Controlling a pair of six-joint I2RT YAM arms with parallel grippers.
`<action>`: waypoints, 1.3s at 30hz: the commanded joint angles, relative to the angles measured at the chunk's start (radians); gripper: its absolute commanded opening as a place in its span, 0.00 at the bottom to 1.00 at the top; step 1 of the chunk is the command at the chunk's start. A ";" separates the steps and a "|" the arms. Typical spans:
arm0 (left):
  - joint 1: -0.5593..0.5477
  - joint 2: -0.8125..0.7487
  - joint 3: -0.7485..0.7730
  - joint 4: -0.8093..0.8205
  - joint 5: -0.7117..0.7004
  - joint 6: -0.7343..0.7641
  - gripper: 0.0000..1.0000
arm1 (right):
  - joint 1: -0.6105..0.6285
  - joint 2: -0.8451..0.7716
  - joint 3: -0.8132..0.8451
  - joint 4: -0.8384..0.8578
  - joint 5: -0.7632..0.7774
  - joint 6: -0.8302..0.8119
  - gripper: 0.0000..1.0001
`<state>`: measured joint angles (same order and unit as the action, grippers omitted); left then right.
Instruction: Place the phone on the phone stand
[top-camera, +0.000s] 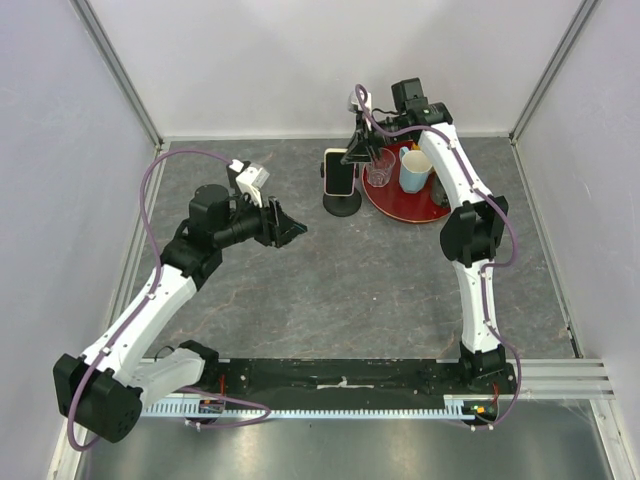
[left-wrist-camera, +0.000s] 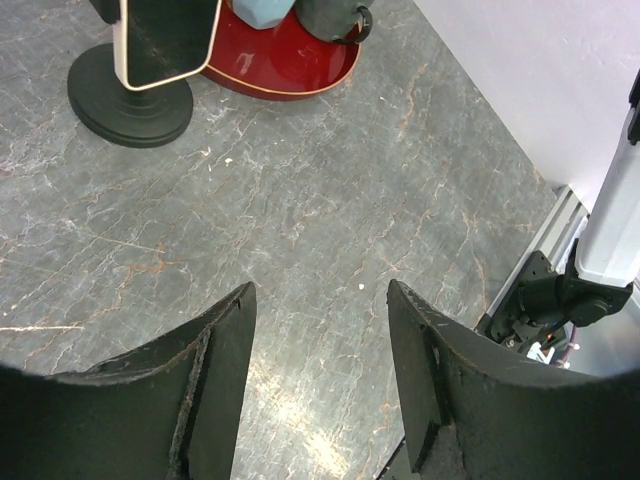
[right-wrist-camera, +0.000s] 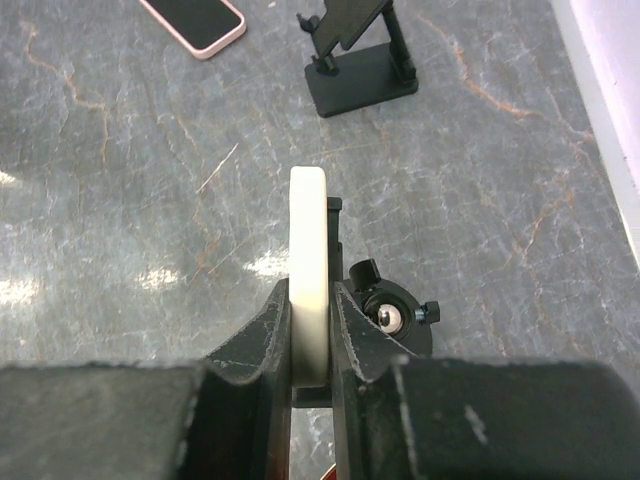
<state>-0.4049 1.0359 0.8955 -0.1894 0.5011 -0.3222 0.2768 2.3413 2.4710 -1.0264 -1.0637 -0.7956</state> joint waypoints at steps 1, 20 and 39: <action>0.008 0.007 0.003 0.033 -0.001 -0.006 0.62 | -0.024 0.032 0.013 0.277 -0.039 0.094 0.00; 0.009 0.010 0.003 0.028 -0.003 -0.002 0.62 | -0.033 0.018 -0.021 0.361 -0.090 0.188 0.01; 0.009 -0.019 0.003 0.034 0.013 -0.005 0.62 | 0.123 -0.370 -0.608 0.782 0.733 0.786 0.98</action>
<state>-0.4004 1.0420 0.8955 -0.1848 0.5003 -0.3222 0.3401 2.1475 2.0041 -0.4728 -0.5732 -0.2420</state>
